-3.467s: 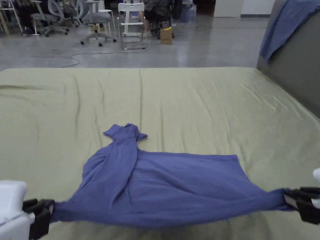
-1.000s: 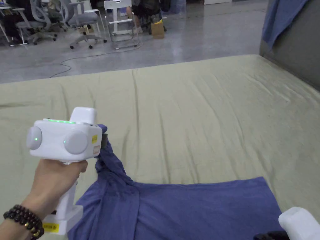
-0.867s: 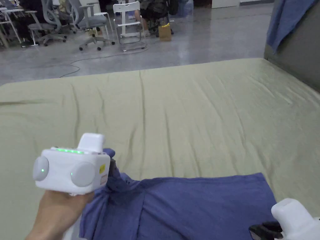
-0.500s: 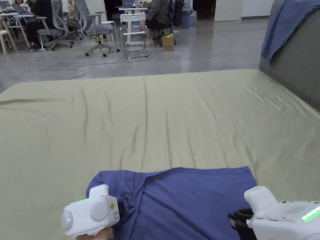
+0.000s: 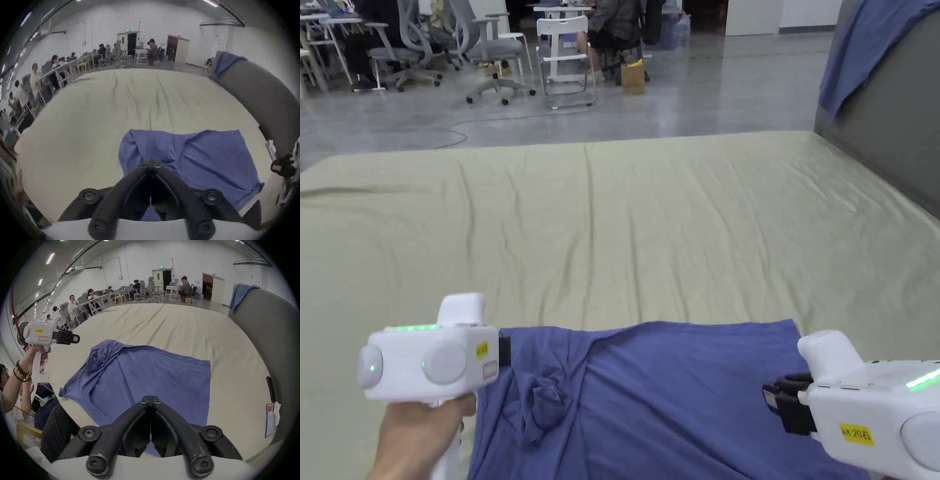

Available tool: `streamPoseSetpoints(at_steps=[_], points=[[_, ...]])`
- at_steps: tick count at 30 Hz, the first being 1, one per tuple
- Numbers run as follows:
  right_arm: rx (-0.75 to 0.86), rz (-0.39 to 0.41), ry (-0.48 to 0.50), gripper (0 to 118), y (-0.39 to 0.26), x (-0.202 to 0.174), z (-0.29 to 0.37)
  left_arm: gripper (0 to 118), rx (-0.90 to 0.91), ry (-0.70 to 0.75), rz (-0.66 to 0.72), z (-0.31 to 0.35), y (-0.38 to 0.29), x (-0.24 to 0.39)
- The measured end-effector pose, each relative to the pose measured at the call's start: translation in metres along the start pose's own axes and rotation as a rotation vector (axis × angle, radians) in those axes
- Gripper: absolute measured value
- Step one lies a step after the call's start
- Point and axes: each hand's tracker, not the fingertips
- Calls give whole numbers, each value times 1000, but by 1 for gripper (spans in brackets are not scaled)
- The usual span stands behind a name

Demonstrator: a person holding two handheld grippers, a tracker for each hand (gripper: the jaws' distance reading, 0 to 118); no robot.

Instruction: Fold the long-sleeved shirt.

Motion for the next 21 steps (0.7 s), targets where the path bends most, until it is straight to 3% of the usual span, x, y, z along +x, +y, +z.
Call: streamPoseSetpoints(at_steps=[4, 5, 7, 10, 15, 18, 19, 20, 21], points=[[-20, -4, -27, 0, 8, 8, -15, 0, -31, 20, 3, -49, 35, -4], [-29, 1, -42, 0, 10, 11, -20, 14, -49, 12, 5, -65, 44, -7], [-44, 5, -66, 0, 12, 16, -31, 93, -80, -4, 23, -93, 53, -11], [-58, -13, -72, 0, 14, 26, -45, 118, -173, 20, 24, -133, 56, -16], [-82, -40, -77, 0, 20, 46, -69, 112, -315, 97, 43, -181, 38, -18], [-82, -80, -106, 0, 37, 67, -89, 98, -294, 81, 93, -177, 25, -11], [-76, -97, -120, 0, 46, 76, -95, 83, -280, 71, 103, -168, 27, -6], [-66, -107, -144, 0, 56, 86, -102, 31, -242, -2, 94, -161, 29, -3], [-59, -113, -164, 0, 66, 96, -108, 8, -209, -97, 99, -152, 30, 4]])
